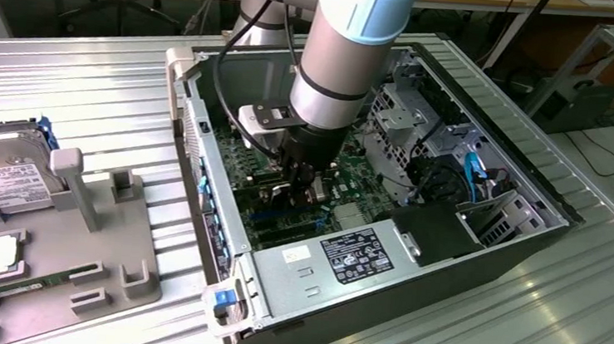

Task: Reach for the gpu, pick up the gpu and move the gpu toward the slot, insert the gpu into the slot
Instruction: 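Insert the gpu into the slot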

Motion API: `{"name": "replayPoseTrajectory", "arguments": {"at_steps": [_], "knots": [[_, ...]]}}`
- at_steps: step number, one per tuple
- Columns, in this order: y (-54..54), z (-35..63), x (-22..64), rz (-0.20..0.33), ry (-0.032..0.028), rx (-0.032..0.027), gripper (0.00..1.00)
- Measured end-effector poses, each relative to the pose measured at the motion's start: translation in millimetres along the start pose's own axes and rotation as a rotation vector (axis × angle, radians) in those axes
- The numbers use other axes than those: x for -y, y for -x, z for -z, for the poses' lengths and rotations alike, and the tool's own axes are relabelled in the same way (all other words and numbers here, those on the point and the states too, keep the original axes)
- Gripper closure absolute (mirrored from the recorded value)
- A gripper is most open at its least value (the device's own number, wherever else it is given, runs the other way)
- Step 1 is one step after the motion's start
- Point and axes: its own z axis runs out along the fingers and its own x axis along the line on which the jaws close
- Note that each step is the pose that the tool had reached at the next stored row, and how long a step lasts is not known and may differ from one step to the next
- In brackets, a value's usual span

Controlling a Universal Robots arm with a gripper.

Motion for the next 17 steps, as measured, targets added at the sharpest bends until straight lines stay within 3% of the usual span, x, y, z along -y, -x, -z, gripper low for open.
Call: {"name": "replayPoseTrajectory", "arguments": {"at_steps": [8,17], "knots": [[-0.2,-7.6,-2.7,0.002,0.0001,-0.0008,0.72],[-0.1,-7.9,-2.7,0.002,-0.0003,-0.0003,0.72]]}}
